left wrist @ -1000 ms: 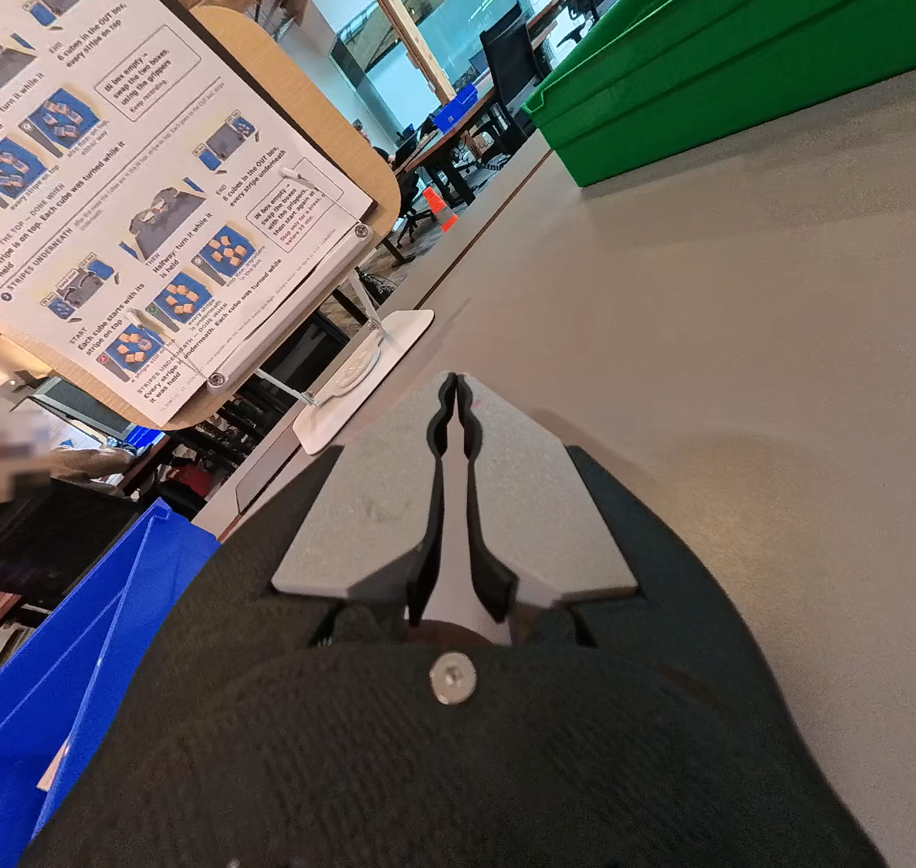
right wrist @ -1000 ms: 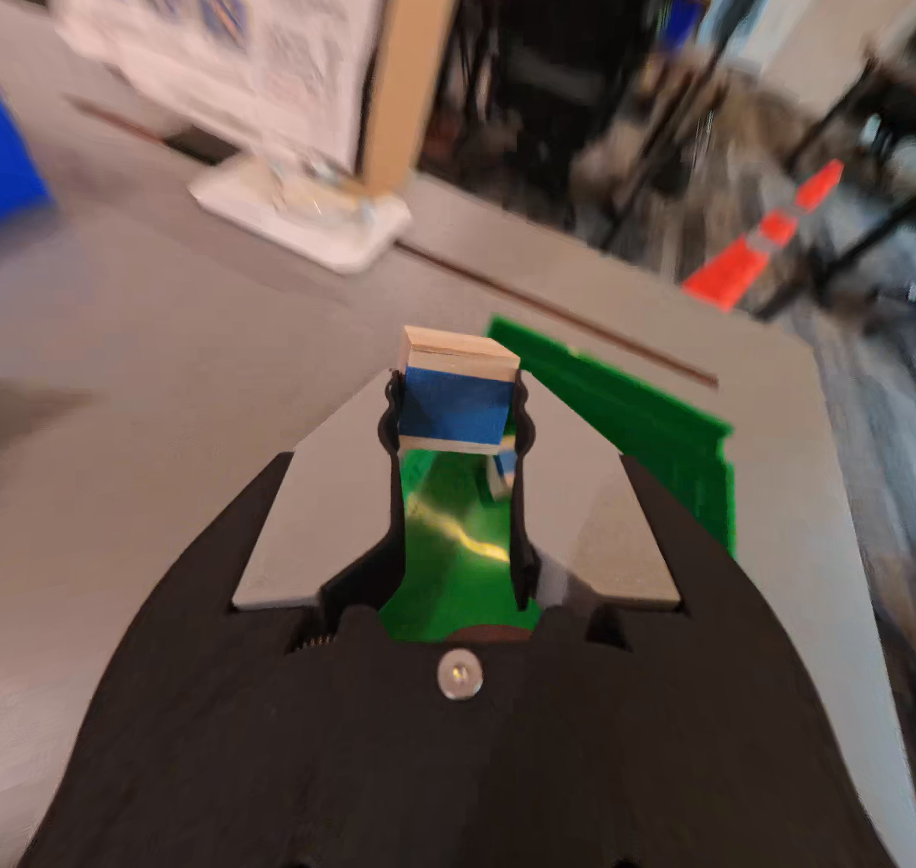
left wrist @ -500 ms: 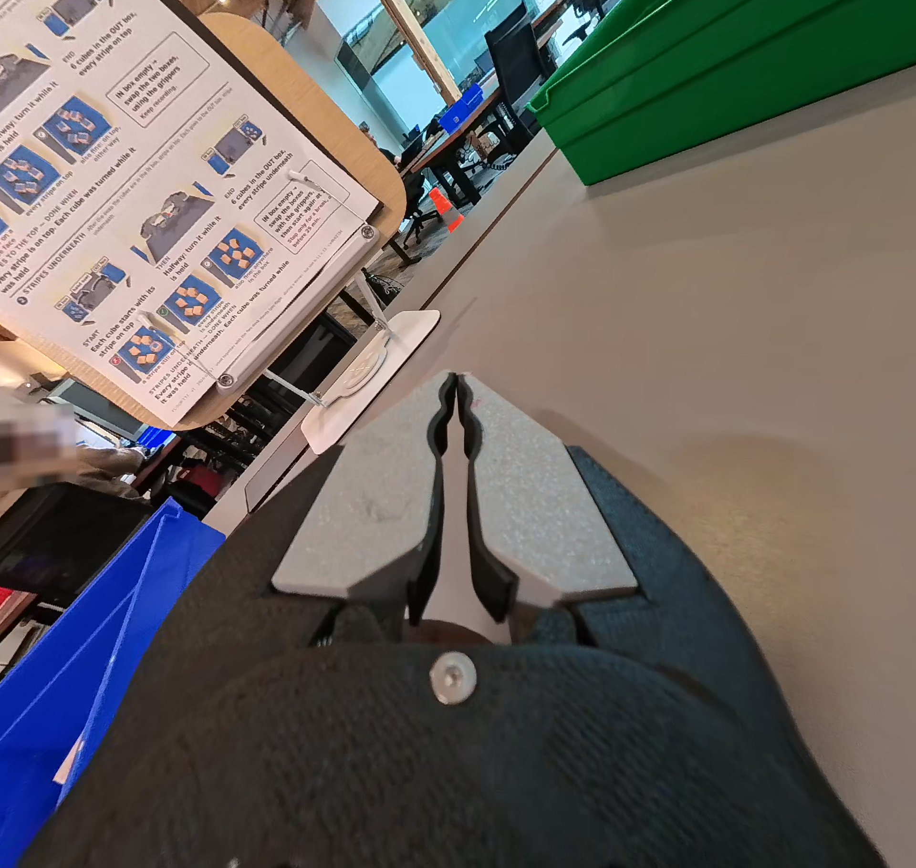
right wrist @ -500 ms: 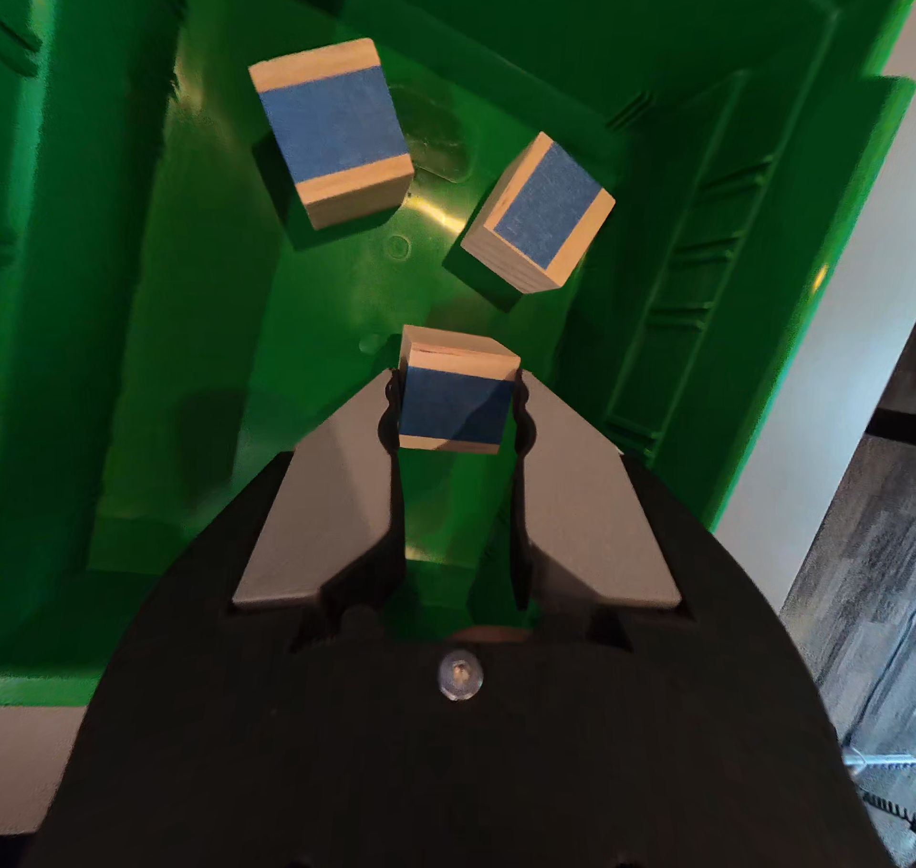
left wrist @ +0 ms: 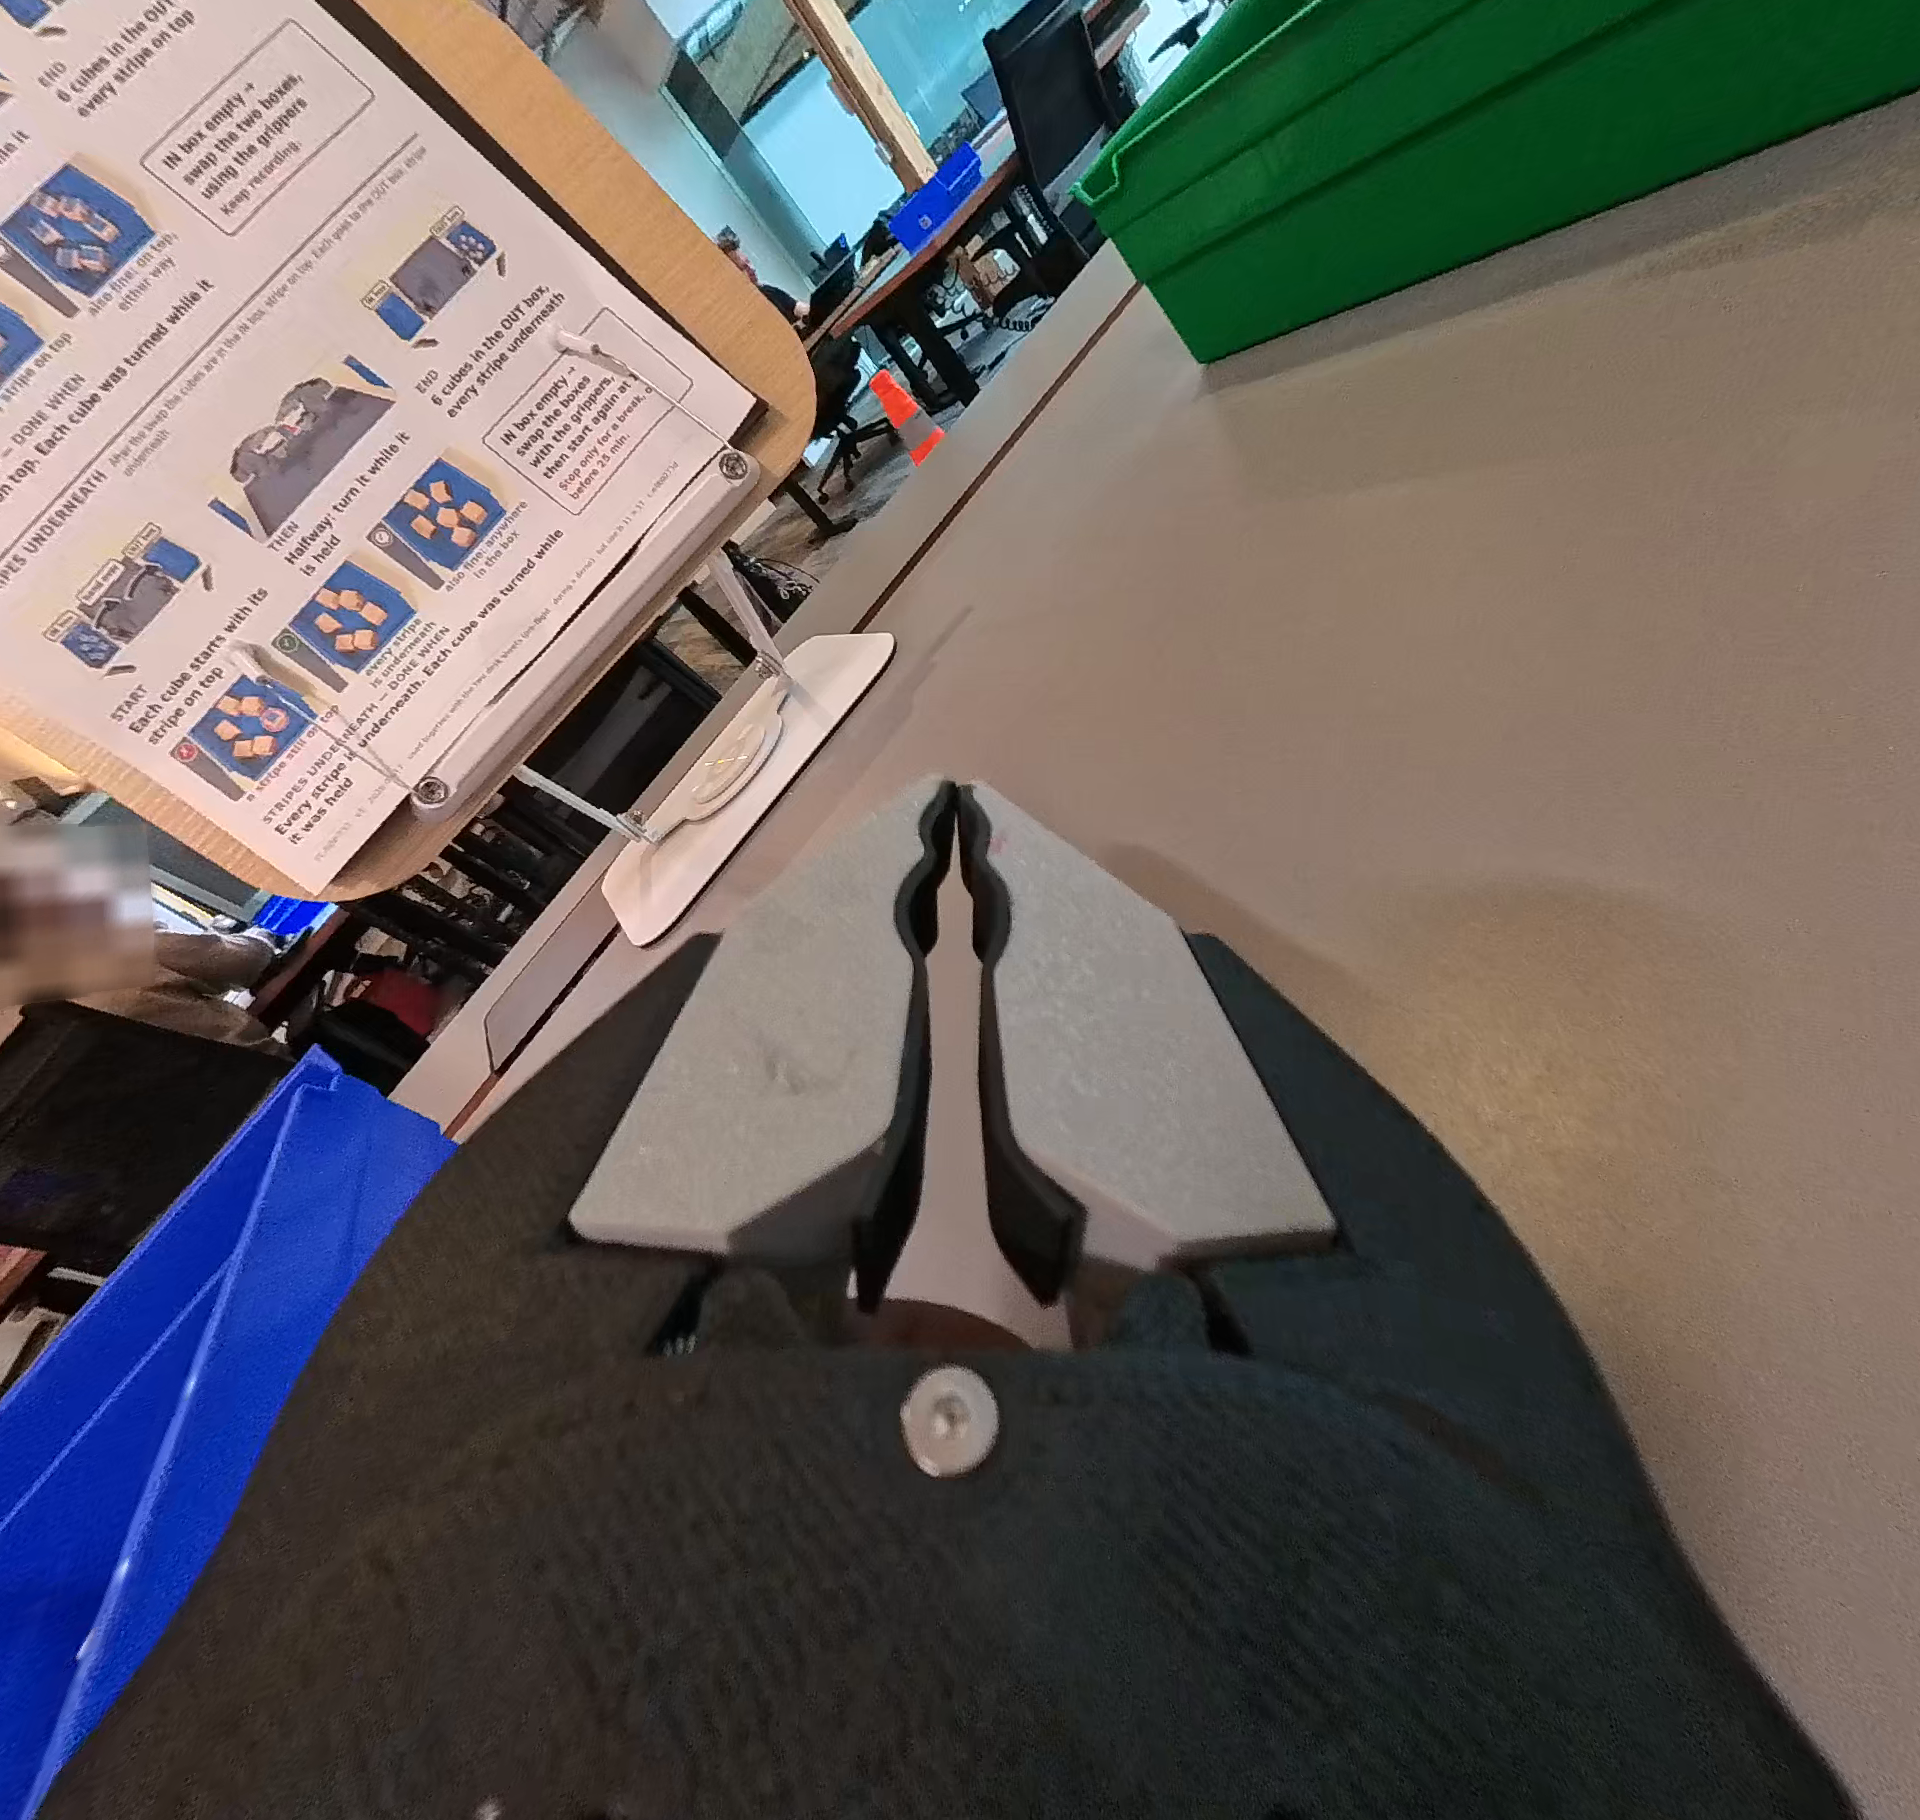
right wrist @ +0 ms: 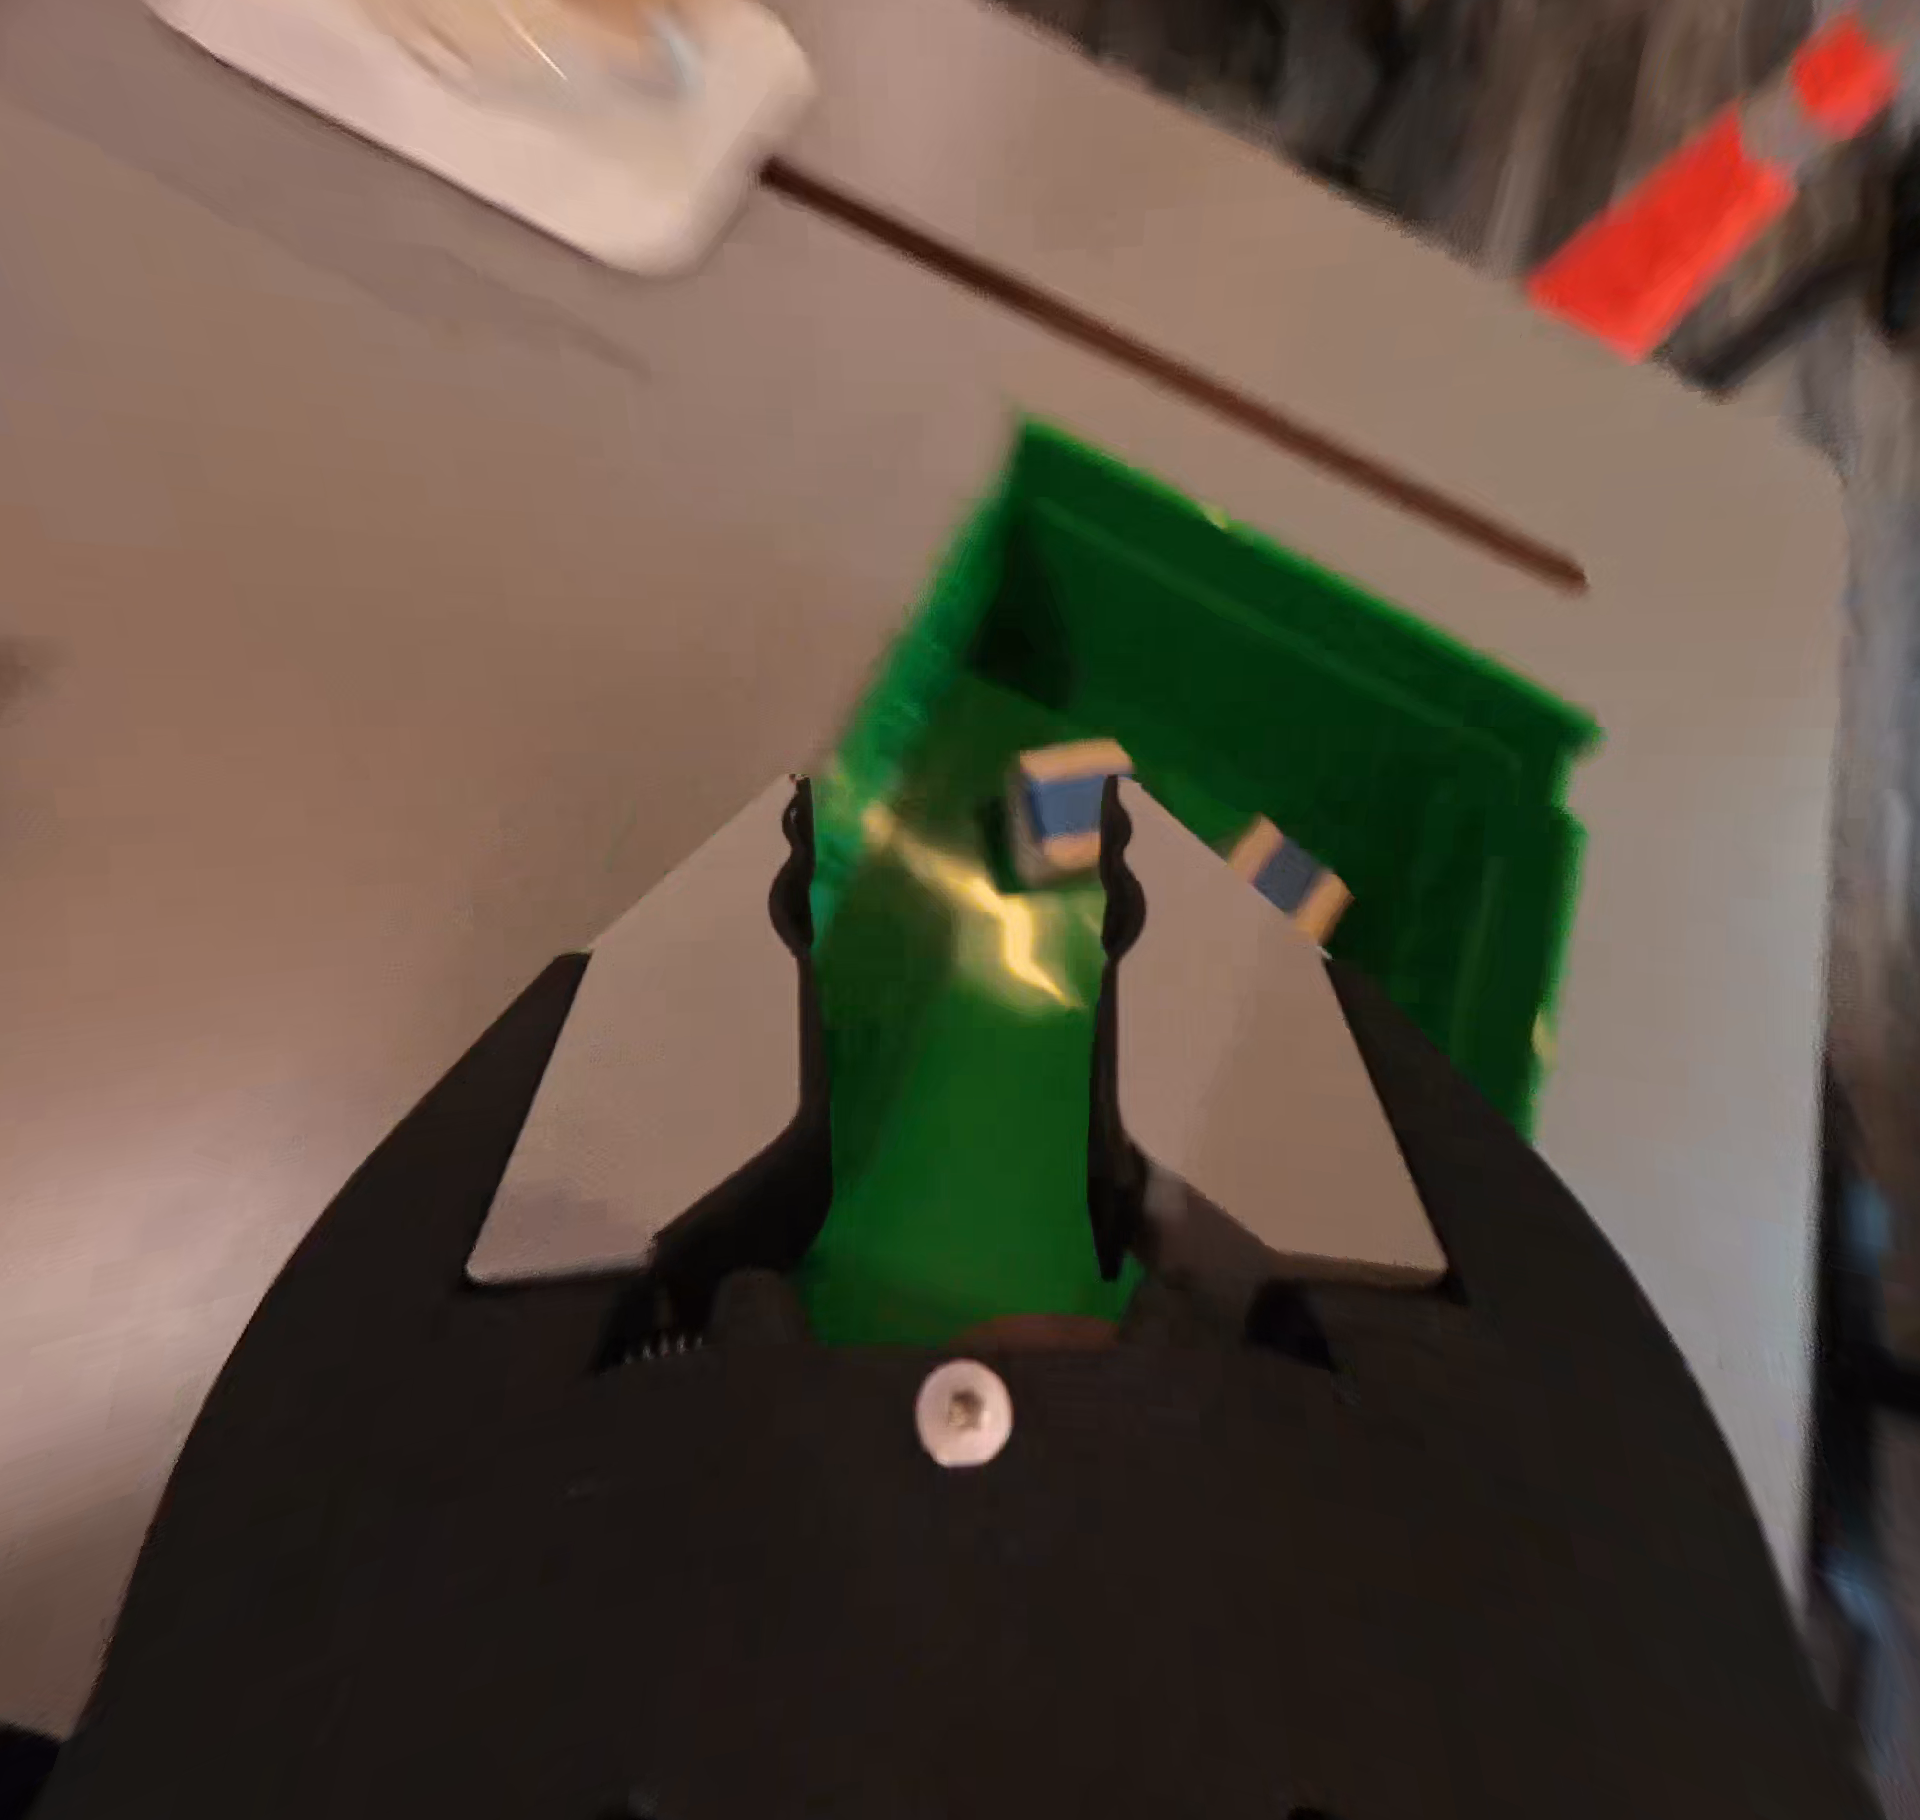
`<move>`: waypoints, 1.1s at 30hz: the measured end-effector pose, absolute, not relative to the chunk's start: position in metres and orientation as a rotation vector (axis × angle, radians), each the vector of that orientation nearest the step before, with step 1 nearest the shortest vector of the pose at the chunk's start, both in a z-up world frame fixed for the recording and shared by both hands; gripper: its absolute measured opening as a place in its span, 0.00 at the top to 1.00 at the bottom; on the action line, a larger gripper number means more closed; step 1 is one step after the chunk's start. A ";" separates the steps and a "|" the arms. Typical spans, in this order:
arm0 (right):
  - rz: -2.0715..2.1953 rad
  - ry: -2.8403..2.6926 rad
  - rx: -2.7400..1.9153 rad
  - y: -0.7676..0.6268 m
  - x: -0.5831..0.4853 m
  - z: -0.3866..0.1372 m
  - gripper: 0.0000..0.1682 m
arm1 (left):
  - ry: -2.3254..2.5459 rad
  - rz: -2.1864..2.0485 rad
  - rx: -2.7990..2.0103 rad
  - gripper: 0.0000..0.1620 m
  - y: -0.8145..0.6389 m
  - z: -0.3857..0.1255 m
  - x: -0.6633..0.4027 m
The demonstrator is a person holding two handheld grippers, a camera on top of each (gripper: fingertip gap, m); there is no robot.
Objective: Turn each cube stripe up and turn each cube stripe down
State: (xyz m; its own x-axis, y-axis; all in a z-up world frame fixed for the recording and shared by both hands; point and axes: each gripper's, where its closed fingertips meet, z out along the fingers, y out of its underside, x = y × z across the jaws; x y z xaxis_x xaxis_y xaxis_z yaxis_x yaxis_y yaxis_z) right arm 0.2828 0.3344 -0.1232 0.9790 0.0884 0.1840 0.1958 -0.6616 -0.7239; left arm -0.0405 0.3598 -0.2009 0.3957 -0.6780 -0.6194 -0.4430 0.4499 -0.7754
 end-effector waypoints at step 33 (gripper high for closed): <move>0.276 -0.663 -1.993 0.382 0.026 -0.236 0.76 | 1.109 -0.654 -1.592 0.93 0.432 -0.055 -0.158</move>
State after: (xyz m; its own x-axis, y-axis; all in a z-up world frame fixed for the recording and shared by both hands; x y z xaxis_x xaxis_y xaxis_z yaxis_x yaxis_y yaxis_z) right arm 0.0258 0.3820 -0.2363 0.8252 0.5591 0.0808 0.3364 -0.3714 -0.8654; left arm -0.1583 0.4317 -0.0550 0.4229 -0.8983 -0.1189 -0.3303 -0.0307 -0.9434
